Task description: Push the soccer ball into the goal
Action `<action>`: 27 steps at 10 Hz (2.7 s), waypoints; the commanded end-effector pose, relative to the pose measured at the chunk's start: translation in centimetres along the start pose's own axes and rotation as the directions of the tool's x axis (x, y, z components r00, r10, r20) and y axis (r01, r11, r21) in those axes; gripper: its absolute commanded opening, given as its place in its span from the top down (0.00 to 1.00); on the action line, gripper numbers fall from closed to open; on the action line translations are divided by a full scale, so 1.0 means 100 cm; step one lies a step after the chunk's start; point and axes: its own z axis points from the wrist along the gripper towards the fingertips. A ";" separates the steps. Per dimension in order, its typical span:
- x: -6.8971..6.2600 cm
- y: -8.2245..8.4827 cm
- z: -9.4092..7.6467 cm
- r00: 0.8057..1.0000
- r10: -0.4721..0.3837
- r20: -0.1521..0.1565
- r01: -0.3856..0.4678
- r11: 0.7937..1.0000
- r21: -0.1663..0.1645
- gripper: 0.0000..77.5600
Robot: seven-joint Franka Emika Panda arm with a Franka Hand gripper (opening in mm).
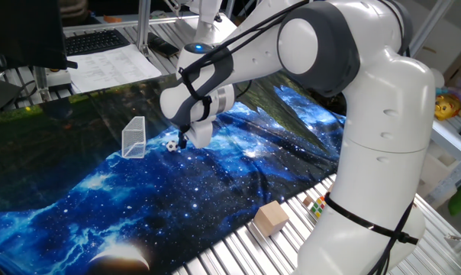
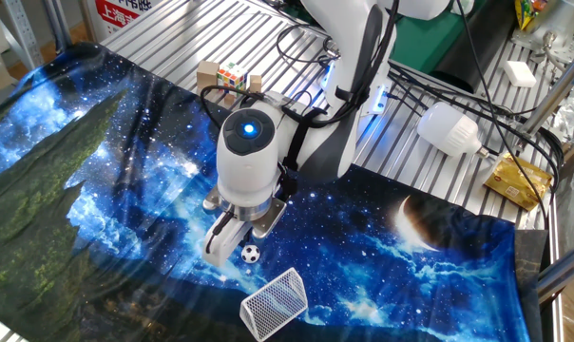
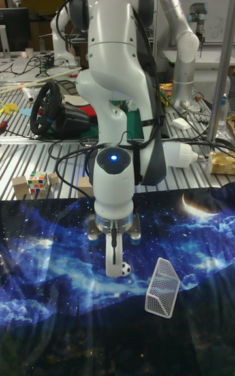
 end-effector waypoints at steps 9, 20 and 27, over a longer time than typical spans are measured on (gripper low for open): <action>0.014 -0.008 0.004 0.999 0.042 -0.004 -0.042 0.999 -0.019 1.00; 0.036 0.004 -0.005 0.984 0.179 -0.019 -0.180 0.980 -0.082 1.00; 0.024 0.008 -0.003 0.998 0.051 0.026 -0.050 0.996 -0.067 1.00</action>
